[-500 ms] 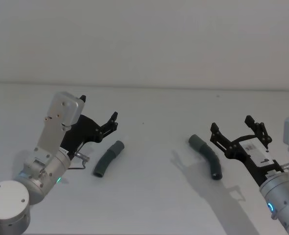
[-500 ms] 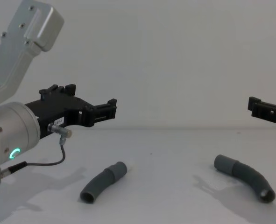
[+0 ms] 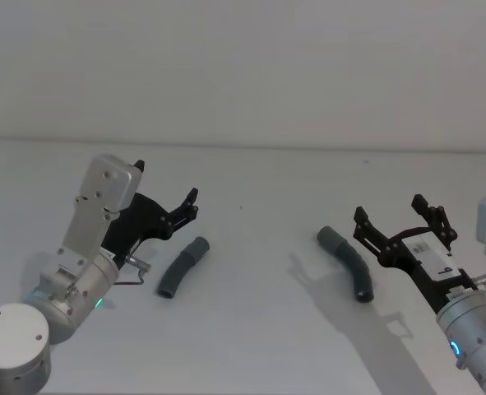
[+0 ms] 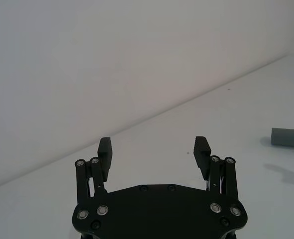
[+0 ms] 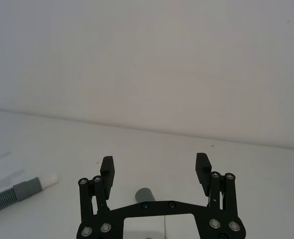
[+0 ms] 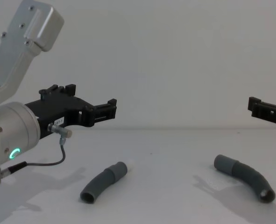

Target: Use both hands to pick up one end of the pipe from the table, align the ends, and insert them.

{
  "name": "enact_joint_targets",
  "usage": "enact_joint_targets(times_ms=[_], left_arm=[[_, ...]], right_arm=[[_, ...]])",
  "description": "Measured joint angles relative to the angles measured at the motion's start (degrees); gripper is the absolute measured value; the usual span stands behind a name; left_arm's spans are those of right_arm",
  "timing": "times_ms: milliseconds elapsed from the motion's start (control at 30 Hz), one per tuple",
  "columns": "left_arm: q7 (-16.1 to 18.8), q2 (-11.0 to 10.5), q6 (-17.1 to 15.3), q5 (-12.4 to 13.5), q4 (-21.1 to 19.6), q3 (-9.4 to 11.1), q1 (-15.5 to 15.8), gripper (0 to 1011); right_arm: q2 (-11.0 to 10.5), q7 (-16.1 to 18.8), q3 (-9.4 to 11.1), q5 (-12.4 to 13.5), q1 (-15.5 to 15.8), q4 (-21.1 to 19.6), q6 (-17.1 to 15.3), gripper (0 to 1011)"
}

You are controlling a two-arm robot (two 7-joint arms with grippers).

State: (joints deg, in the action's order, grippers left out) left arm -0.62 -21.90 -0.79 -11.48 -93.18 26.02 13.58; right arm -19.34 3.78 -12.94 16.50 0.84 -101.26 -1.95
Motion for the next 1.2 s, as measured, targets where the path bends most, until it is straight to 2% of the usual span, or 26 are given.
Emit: enact_joint_targets(times_ms=[900,1200], left_arm=[[-0.1,0.0,-0.1,0.0,0.0,0.0,0.0,1002],[-1.2,0.1,-3.4,-1.1,-0.7,-0.2,0.1,1002]], right_arm=[[0.0,0.0,0.0,0.0,0.0,0.0,0.0,1001],[0.0,0.0,0.0,0.0,0.0,0.0,0.0,1001]])
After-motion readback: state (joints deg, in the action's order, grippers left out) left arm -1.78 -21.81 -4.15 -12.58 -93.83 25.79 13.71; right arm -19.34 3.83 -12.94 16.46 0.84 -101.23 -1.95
